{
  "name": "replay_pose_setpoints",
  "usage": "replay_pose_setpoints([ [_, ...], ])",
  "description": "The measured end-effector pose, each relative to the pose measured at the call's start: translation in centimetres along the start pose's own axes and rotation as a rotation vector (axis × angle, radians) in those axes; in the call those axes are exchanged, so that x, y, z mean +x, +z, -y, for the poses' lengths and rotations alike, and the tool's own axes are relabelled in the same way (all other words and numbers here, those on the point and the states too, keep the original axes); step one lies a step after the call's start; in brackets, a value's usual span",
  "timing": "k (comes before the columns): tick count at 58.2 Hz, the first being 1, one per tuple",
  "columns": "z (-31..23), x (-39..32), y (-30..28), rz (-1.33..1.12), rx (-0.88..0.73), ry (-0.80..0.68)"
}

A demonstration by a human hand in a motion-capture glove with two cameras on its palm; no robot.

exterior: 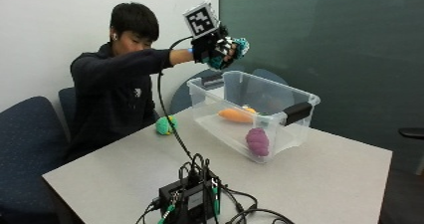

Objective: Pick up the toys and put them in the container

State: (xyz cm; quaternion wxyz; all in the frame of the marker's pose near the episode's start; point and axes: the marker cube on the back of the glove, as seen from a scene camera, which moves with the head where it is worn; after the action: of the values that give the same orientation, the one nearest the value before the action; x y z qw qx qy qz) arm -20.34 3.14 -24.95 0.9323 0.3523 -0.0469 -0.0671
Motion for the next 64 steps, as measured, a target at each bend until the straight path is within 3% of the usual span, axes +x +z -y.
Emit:
replay_pose_setpoints([
  [10,2.0,1.6,2.6,-0.034,-0.371,0.168],
  [28,-1.3,5.3,0.3,-0.021,-0.322,0.105],
  [40,-12.2,4.0,1.4,-0.006,-0.415,-0.237],
  [47,-19.8,5.9,4.9,-0.203,-0.566,-0.321],
  [54,-26.5,4.5,9.1,-0.120,-0.715,-0.358],
  [64,-31.1,4.8,14.5,-0.117,-0.679,-0.426],
])
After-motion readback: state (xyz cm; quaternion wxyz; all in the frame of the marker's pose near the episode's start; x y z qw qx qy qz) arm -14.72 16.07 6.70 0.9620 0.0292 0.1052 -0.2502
